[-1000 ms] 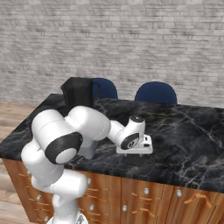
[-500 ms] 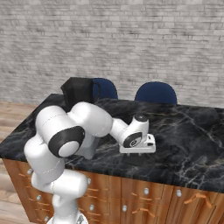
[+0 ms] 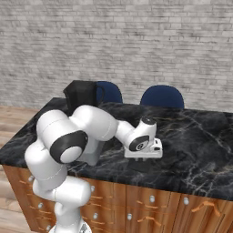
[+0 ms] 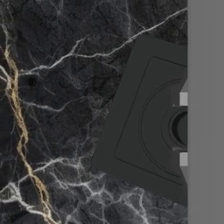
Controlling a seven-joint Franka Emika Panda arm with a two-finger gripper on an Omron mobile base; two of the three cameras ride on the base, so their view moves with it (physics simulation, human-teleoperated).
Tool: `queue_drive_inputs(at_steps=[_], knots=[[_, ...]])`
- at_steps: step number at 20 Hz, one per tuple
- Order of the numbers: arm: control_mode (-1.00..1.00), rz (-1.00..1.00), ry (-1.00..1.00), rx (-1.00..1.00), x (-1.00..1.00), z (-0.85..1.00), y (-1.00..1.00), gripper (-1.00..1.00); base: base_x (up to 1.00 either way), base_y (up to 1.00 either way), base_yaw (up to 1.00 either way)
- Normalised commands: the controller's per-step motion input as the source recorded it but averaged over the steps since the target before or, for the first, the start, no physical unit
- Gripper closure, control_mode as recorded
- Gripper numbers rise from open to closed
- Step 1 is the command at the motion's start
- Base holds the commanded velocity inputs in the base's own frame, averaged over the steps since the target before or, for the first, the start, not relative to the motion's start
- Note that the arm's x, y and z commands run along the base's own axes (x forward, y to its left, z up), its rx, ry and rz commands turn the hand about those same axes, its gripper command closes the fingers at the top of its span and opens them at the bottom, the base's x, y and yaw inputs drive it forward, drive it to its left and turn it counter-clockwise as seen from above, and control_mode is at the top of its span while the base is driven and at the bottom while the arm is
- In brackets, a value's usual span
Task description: Open the blender lid, put the pear in the blender, close the lid, and start the blender.
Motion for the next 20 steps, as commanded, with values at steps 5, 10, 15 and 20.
queue_drive_inputs(at_steps=[5, 10, 15, 20], knots=[[-1.00, 0.00, 0.00, 0.00, -0.24, -0.10, 0.07, 1.00, 0.00, 0.00, 0.00], [-1.00, 0.00, 0.00, 0.00, -0.30, -0.15, 0.07, 1.00, 0.00, 0.00, 0.00], [-1.00, 0.00, -0.03, 0.00, -0.35, 0.33, 0.00, 1.00, 0.00, 0.00, 0.00], [-1.00, -0.01, -0.12, 0.00, -0.44, 0.93, 0.01, 1.00, 0.00, 0.00, 0.00]])
